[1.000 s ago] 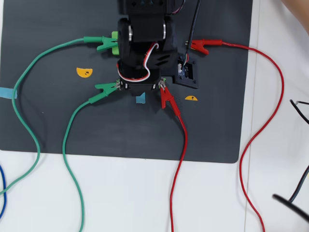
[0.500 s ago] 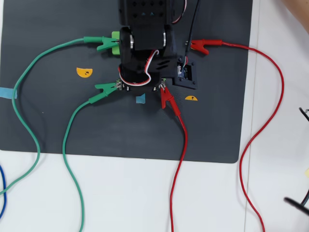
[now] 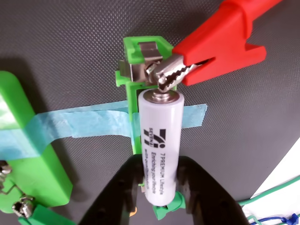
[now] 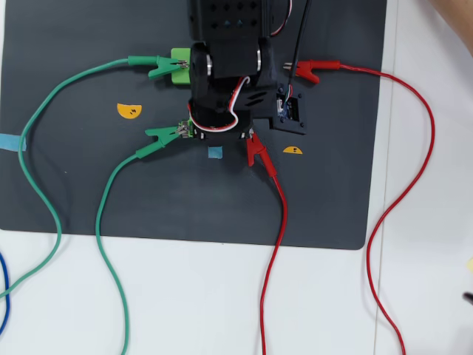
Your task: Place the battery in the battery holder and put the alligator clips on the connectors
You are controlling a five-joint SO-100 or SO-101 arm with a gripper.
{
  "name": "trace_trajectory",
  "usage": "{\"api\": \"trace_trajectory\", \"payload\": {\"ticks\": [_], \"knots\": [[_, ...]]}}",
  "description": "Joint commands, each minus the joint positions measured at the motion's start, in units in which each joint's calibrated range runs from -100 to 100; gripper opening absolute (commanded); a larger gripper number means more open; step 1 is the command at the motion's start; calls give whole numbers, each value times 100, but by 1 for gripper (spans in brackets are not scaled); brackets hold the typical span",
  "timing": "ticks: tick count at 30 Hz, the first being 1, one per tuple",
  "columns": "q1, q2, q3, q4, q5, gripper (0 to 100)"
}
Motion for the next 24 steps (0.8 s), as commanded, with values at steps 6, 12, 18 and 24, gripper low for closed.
{"api": "trace_trajectory", "payload": {"ticks": [6, 12, 18, 24], "knots": [[98, -20, -79, -51, 18, 1], [98, -20, -52, -51, 18, 1], [98, -20, -44, -34, 18, 1], [98, -20, -44, -17, 18, 1]]}}
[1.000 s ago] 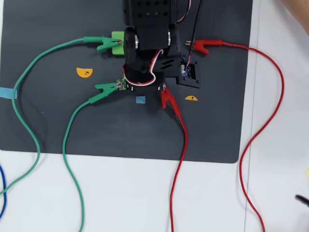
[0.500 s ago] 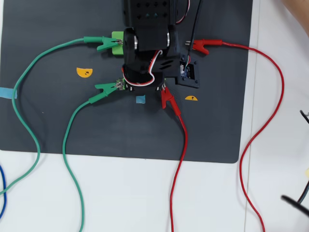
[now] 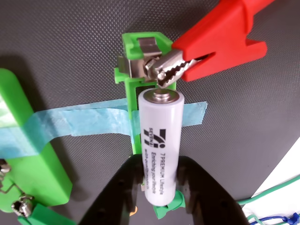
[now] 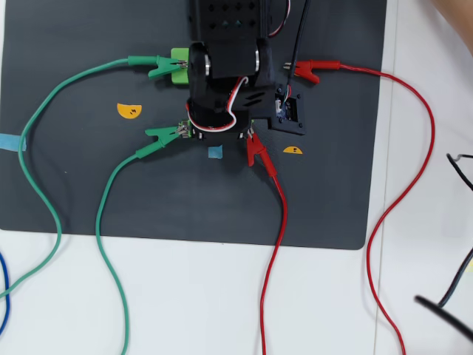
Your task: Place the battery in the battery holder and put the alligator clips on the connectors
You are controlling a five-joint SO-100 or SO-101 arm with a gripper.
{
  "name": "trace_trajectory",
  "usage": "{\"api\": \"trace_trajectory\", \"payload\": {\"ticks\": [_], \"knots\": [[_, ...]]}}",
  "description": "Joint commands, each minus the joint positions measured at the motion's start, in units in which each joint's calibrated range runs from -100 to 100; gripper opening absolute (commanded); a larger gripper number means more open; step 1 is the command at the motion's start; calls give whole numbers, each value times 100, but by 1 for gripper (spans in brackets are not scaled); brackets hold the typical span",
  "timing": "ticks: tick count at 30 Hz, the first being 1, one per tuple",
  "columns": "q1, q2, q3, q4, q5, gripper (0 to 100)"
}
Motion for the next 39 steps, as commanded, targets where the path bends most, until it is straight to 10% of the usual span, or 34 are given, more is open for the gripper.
{"api": "trace_trajectory", "payload": {"ticks": [1, 16, 39], "knots": [[64, -20, -44, -17, 18, 1], [74, -29, -35, 17, 18, 14], [54, -1415, -114, 928, 362, 6]]}}
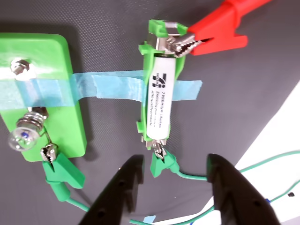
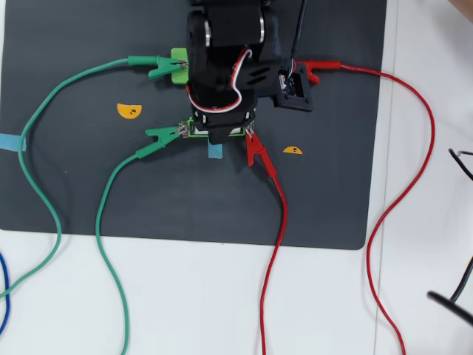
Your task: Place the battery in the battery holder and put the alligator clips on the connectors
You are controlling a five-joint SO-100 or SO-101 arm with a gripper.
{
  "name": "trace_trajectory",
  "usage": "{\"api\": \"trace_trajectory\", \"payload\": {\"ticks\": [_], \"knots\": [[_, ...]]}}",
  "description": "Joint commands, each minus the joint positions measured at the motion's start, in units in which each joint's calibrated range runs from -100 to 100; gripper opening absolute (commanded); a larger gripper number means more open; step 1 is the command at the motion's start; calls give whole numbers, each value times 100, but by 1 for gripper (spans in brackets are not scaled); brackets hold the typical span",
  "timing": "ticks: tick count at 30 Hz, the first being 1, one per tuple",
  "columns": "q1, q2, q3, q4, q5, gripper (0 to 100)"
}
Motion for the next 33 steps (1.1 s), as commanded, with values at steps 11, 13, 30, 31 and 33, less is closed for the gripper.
{"api": "trace_trajectory", "payload": {"ticks": [11, 13, 30, 31, 33], "knots": [[64, 44, -79, -299, 67, 1], [74, 146, -52, -565, 73, 1], [377, 537, -35, -763, 78, 1], [377, 537, -35, -763, 78, 1], [347, 546, -35, -746, 78, 1]]}}
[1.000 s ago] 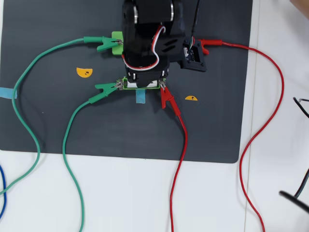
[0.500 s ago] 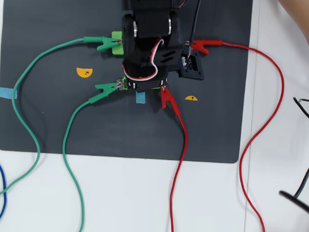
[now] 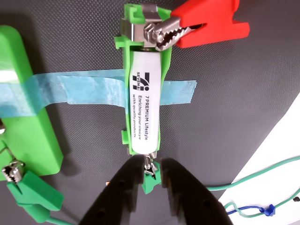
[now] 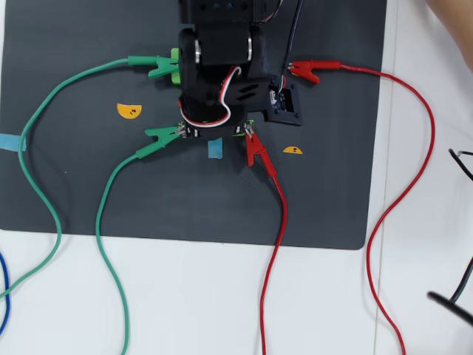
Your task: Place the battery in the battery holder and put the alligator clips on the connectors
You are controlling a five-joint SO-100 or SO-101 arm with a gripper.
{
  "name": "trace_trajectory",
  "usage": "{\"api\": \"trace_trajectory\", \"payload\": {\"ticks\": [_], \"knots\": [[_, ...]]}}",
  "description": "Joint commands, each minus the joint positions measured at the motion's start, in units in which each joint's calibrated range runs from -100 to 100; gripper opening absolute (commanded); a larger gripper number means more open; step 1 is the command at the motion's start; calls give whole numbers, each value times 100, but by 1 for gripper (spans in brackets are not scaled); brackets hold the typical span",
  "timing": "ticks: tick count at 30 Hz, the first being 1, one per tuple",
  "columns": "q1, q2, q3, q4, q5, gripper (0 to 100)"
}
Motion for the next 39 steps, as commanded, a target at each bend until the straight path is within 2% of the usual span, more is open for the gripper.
{"api": "trace_trajectory", "payload": {"ticks": [1, 27, 39], "knots": [[68, 0, -35, -34, 16, 1], [27, 476, -44, -8, 16, 1], [-810, -2927, 1430, 26, -146, 1]]}}
